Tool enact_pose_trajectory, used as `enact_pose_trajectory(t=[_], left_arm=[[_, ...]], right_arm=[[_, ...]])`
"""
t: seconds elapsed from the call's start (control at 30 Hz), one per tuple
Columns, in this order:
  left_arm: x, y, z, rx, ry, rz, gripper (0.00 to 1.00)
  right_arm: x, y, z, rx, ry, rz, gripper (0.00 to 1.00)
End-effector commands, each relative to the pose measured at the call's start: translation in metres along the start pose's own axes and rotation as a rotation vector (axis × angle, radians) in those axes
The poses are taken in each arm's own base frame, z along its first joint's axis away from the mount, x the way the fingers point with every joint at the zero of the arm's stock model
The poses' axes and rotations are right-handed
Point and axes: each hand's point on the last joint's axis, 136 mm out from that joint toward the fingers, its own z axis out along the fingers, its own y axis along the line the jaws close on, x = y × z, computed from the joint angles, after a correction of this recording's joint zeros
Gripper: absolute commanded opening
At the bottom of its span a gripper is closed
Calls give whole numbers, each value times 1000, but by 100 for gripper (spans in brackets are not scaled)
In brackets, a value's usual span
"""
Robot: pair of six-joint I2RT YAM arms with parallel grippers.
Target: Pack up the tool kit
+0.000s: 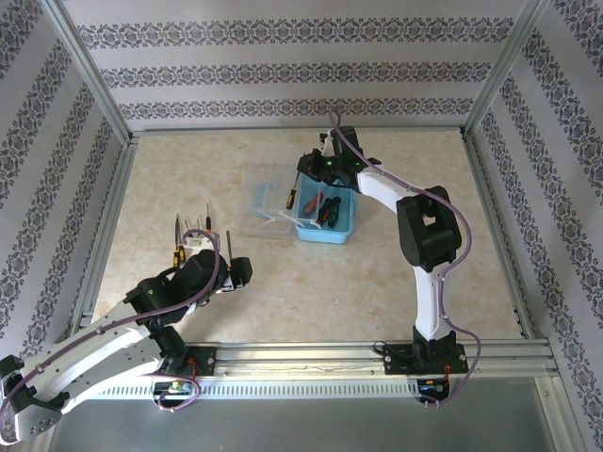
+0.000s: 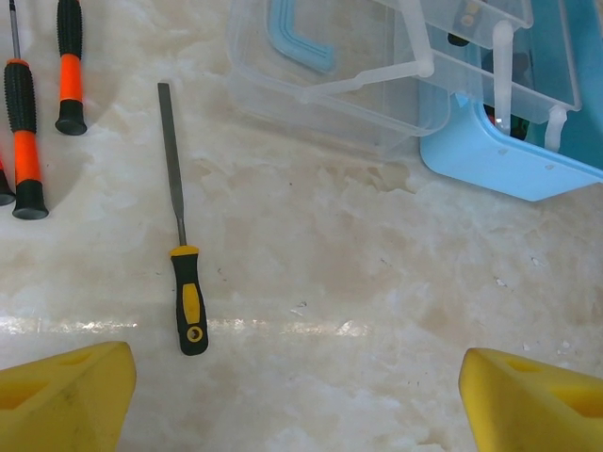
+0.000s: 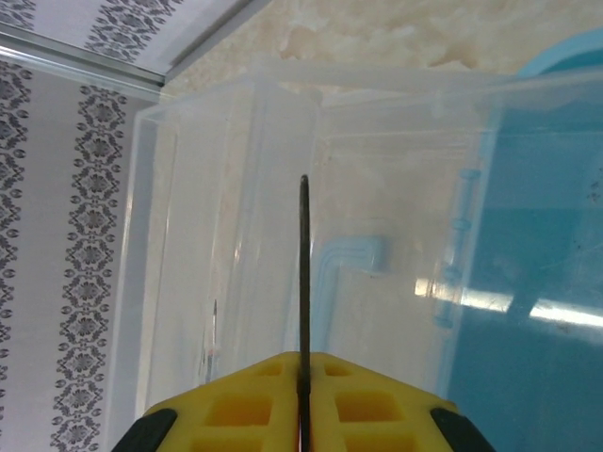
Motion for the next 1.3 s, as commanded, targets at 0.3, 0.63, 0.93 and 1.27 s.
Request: enact_pose_trajectory(t=[0.3, 0.63, 0.93, 1.27], left_arm=[[2, 4, 3, -7, -7, -23, 89], [5, 13, 8, -59, -5, -3, 100], [14, 20, 16, -72, 16, 15, 100], [-8, 17, 9, -73, -28, 71, 100]], right_arm=[[0, -5, 6, 60, 50, 10, 16], [-11, 28, -34, 12, -9, -48, 22], [-15, 46, -107, 9, -173, -298, 77], [-20, 14, -151, -436, -276, 26, 83]])
